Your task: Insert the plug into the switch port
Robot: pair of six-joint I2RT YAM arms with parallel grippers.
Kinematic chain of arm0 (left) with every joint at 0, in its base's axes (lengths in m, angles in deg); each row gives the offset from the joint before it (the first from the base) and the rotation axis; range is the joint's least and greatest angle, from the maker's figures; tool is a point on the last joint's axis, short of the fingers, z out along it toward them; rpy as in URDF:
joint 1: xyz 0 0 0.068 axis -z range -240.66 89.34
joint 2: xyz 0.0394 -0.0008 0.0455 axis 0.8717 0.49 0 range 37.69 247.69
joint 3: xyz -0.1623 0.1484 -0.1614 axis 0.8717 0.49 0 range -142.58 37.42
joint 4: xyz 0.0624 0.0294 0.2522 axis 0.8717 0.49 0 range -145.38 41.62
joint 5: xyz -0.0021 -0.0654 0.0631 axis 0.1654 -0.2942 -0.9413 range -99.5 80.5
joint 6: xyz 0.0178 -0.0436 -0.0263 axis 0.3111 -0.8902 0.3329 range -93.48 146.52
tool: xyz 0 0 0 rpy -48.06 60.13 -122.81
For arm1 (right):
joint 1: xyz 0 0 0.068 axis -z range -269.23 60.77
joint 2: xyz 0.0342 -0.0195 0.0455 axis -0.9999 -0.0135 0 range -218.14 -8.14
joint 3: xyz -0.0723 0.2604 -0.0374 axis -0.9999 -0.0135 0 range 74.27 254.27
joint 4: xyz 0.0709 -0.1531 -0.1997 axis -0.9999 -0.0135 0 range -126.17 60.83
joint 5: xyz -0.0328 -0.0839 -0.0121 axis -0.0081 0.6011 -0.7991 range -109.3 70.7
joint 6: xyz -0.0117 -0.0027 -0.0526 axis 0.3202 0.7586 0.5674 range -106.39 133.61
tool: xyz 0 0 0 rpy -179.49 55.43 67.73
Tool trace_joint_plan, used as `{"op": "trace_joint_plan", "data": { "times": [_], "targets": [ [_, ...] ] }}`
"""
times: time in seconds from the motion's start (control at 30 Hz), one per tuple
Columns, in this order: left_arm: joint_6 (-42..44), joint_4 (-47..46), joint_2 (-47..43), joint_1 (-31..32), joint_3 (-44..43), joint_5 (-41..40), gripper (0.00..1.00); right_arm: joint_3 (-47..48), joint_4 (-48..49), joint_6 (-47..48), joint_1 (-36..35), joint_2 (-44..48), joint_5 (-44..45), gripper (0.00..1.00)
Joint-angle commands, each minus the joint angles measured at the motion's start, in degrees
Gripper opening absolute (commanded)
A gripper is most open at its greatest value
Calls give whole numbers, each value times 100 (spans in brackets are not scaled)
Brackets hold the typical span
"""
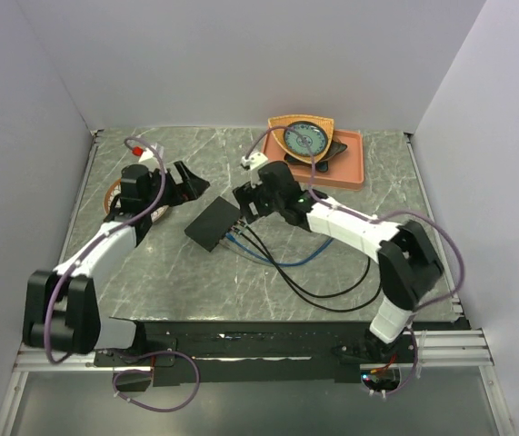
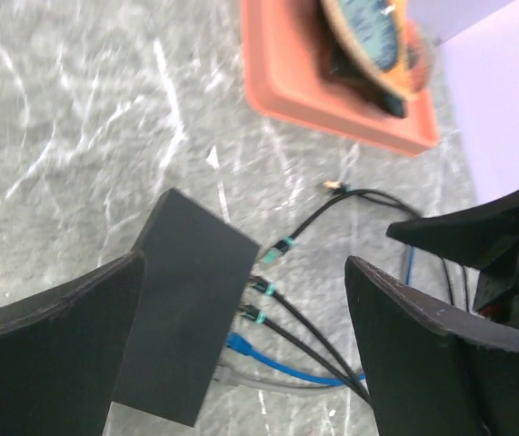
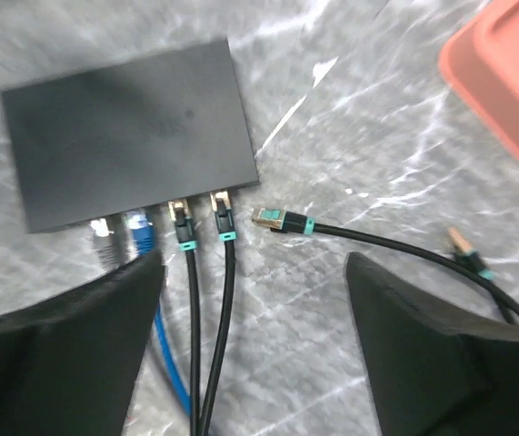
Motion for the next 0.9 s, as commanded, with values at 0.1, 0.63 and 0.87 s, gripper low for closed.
{"op": "trace_joint_plan", "data": {
  "times": [0.1, 0.63, 0.87],
  "targets": [
    [-157, -457, -1175, -16, 374, -91, 96, -237, 83, -78, -10, 1200, 72, 99],
    [-553, -651, -1493, -16, 427, -275, 96, -923, 223, -447, -9, 2326, 90, 99],
    [-508, -896, -1730, -16, 567, -170, 96, -1029, 347, -429, -9, 2545, -25, 99]
  ]
}}
